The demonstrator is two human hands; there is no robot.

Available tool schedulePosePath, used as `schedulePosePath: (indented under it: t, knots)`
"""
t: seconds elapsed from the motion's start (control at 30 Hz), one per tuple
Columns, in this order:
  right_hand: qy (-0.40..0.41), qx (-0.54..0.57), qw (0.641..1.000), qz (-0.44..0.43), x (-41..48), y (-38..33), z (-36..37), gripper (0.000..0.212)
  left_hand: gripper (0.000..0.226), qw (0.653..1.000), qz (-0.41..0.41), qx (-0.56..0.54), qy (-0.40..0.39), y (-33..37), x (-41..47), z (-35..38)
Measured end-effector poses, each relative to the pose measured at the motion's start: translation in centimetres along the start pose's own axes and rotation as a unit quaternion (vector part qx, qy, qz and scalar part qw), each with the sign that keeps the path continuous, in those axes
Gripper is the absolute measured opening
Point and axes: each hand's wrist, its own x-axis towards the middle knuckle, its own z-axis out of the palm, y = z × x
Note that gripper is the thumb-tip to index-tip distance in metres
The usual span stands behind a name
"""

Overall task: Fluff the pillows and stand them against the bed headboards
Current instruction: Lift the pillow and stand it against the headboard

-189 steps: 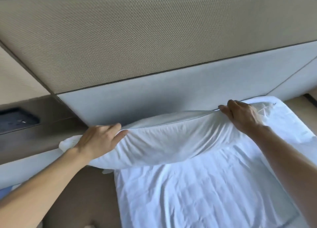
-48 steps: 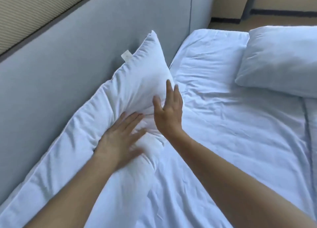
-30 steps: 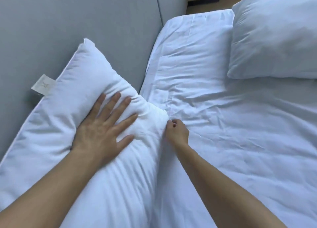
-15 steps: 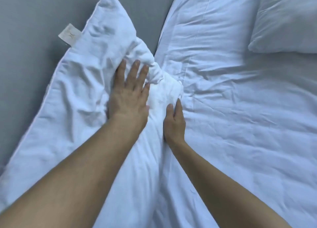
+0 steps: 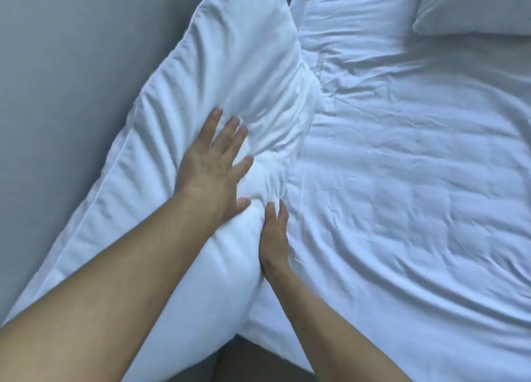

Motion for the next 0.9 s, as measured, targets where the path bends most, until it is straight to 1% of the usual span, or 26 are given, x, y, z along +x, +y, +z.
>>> schedulePosePath:
  t: [0.03,0.1,0.13,0.17,0.23,0.3,0.33,0.37,0.4,0.43,0.47,0.5,0.53,0.57,0.6,0.67,0.73,0.8,0.9]
  knots:
    - [-0.002,0.005,0.999,0.042,-1.7,1.5,-0.2,0.069,0.083,1.000,-0.009,-0.006,-0.002,-0.2,-1.8,0.4]
    - [-0.022,0.021,0.996,0.082,-5.4,5.4,-0.5,0.085,0.084,0.999,-0.025,-0.022,-0.008,-0.2,-5.7,1.4]
    - [-0.025,0.044,0.994,0.094,-7.0,7.5,-0.4,0.084,0.084,0.999,-0.031,-0.038,-0.008,-0.1,-7.3,1.9]
    - [-0.033,0.073,0.991,0.105,-8.9,9.5,-0.1,0.077,0.083,0.998,-0.039,-0.056,-0.005,0.1,-9.2,2.6]
    - [-0.050,0.132,0.981,0.131,-12.2,12.4,0.8,0.057,0.083,0.994,-0.052,-0.091,0.004,0.5,-12.8,4.0]
    - [-0.047,0.159,0.972,0.168,-14.0,14.1,1.1,0.043,0.083,0.990,-0.068,-0.122,0.014,0.7,-15.6,5.4]
    - [-0.052,0.149,0.971,0.178,-14.8,14.6,1.0,0.044,0.082,0.988,-0.075,-0.131,0.015,0.8,-16.8,6.1]
    - [-0.066,0.118,0.972,0.190,-15.4,15.2,0.8,0.048,0.082,0.987,-0.081,-0.138,0.013,0.7,-17.9,6.6]
    - [-0.099,0.058,0.972,0.206,-16.1,15.8,0.4,0.053,0.081,0.986,-0.086,-0.144,0.009,0.7,-18.9,7.1]
    - [-0.148,-0.038,0.964,0.218,-17.1,16.6,-0.2,0.057,0.080,0.984,-0.092,-0.151,0.007,0.8,-19.8,7.4]
    - [-0.201,-0.160,0.943,0.213,-18.2,17.4,-0.9,0.057,0.079,0.982,-0.097,-0.159,0.008,0.9,-20.5,7.7]
    - [-0.229,-0.282,0.914,0.183,-19.3,18.2,-1.8,0.052,0.078,0.981,-0.103,-0.167,0.009,1.0,-21.2,8.1]
    - [-0.217,-0.376,0.890,0.135,-19.9,19.1,-2.5,0.046,0.077,0.979,-0.109,-0.173,0.008,1.1,-22.0,8.4]
    - [-0.181,-0.419,0.885,0.091,-20.5,19.3,-3.1,0.043,0.076,0.977,-0.113,-0.179,0.003,1.1,-22.8,8.6]
    - [-0.144,-0.414,0.897,0.059,-20.9,18.7,-3.6,0.042,0.076,0.976,-0.119,-0.181,-0.004,1.0,-23.7,8.7]
    - [-0.092,-0.354,0.931,0.013,-21.2,16.6,-3.8,0.039,0.074,0.975,-0.139,-0.173,-0.021,0.7,-25.4,9.2]
    - [-0.088,-0.318,0.944,-0.015,-21.5,13.2,-3.7,0.037,0.073,0.972,-0.167,-0.159,-0.035,0.3,-27.3,9.5]
    - [-0.114,-0.320,0.940,-0.040,-21.7,9.9,-3.5,0.043,0.072,0.967,-0.200,-0.149,-0.054,0.2,-29.1,9.4]
    - [-0.134,-0.361,0.918,-0.094,-22.5,4.9,-4.0,0.053,0.067,0.948,-0.255,-0.169,-0.089,0.7,-31.9,8.2]
